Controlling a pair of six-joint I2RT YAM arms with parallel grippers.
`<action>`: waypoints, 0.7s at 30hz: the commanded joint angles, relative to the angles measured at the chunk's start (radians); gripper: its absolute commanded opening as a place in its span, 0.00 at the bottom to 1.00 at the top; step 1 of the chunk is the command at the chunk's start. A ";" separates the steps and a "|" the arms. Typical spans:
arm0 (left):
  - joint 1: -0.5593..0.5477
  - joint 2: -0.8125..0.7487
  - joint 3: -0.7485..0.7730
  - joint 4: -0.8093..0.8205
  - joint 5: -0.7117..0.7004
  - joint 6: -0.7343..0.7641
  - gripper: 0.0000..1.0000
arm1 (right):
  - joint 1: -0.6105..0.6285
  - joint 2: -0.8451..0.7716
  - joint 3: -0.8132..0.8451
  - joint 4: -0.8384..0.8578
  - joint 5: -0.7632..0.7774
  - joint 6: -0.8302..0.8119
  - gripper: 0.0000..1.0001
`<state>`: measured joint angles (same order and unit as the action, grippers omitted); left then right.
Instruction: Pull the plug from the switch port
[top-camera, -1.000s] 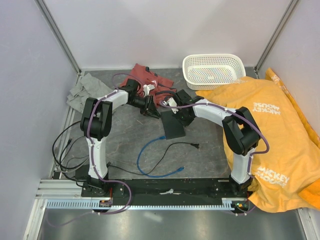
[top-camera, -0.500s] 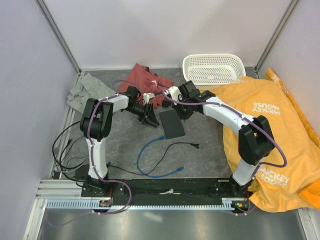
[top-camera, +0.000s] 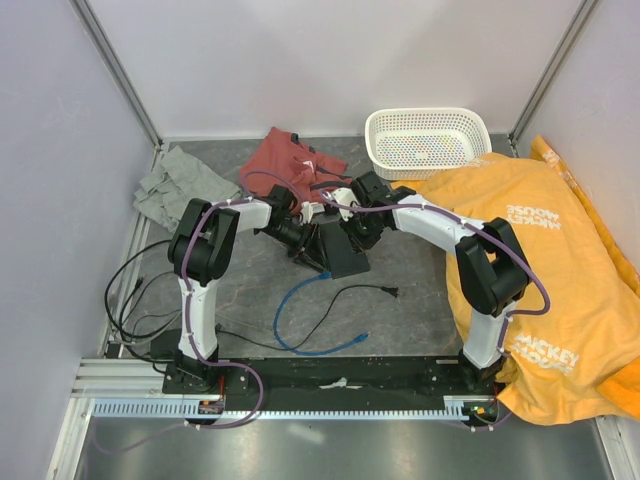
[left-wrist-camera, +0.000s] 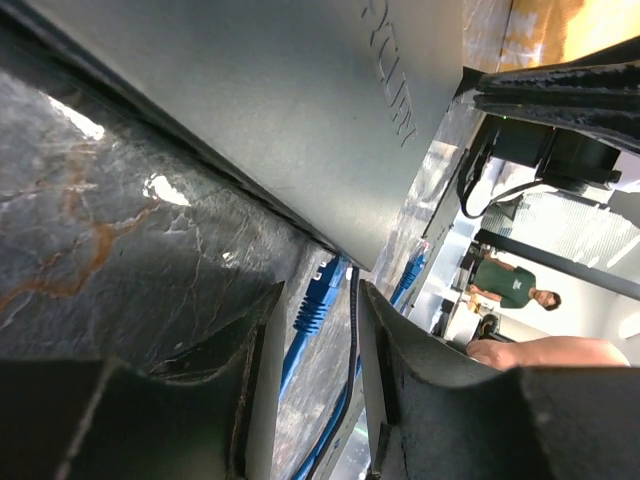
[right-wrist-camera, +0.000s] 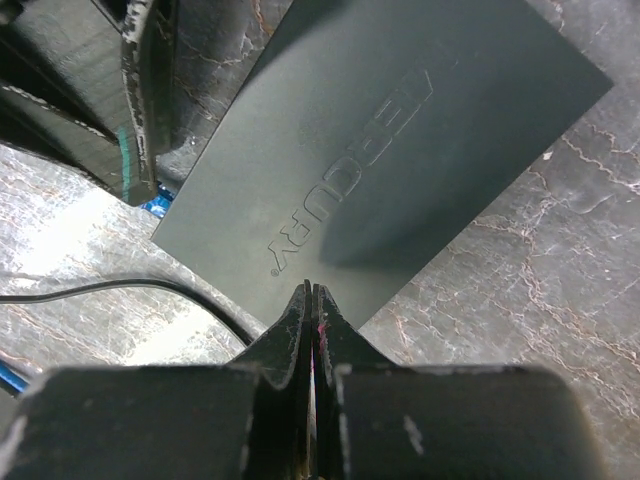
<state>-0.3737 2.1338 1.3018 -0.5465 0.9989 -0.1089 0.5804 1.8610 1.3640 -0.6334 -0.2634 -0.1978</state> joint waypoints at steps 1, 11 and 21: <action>0.004 -0.034 -0.015 0.017 0.006 0.051 0.41 | 0.002 0.004 -0.017 0.023 -0.011 0.006 0.00; -0.014 -0.029 -0.032 0.023 0.029 0.043 0.41 | 0.002 0.041 -0.043 0.040 0.042 0.006 0.00; -0.053 -0.023 -0.026 0.026 0.001 0.044 0.41 | 0.002 0.063 -0.045 0.049 0.044 0.014 0.00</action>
<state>-0.4076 2.1330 1.2758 -0.5415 1.0126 -0.1028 0.5804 1.8839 1.3247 -0.6128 -0.2424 -0.1875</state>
